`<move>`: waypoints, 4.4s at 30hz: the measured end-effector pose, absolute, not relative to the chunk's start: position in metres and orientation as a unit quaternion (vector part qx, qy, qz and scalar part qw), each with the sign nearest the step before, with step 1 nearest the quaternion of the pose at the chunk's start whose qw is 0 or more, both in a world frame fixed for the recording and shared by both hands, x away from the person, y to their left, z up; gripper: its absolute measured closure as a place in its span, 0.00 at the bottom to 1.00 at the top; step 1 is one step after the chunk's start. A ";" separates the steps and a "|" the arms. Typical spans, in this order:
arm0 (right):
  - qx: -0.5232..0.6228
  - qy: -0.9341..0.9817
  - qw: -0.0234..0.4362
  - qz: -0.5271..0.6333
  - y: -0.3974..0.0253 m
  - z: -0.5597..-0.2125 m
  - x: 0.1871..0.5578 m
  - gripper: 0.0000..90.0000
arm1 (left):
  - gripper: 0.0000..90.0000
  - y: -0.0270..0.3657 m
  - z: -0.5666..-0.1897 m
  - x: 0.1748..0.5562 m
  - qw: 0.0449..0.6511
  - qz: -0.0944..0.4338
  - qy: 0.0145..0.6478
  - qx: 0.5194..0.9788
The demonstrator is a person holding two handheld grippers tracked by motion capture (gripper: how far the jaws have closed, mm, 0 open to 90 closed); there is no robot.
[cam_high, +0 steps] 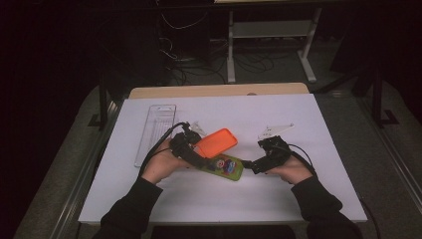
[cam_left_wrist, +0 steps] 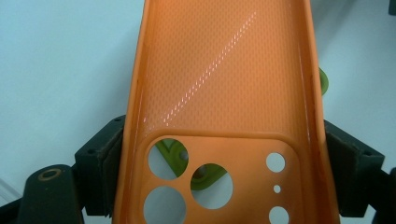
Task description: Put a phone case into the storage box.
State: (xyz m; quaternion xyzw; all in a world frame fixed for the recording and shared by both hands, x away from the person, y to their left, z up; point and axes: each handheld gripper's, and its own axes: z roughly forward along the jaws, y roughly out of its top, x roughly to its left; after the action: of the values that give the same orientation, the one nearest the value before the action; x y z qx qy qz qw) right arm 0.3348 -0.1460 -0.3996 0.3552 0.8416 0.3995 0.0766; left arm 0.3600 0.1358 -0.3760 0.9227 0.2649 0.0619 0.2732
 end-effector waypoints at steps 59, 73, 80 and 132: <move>0.302 0.845 0.249 0.364 -0.126 -0.411 0.313 0.03 | 0.18 0.128 -0.383 0.367 0.260 0.053 0.261 0.928; 0.222 0.849 0.354 0.323 -0.126 -0.408 0.307 0.03 | 0.18 0.116 -0.387 0.365 0.261 0.050 0.256 0.930; 0.171 0.851 0.403 0.292 -0.119 -0.409 0.305 0.03 | 0.18 0.118 -0.384 0.364 0.264 0.053 0.264 0.926; -0.064 0.775 0.607 0.163 -0.072 -0.428 0.287 0.29 | 0.18 0.113 -0.373 0.360 0.261 0.055 0.252 0.930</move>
State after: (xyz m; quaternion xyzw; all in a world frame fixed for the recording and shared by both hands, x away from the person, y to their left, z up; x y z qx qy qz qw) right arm 0.2871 -0.0724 -0.4275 -0.0644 0.7752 0.1630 0.6069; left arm 0.3605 0.1130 -0.3727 0.9303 0.2515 0.0554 0.2612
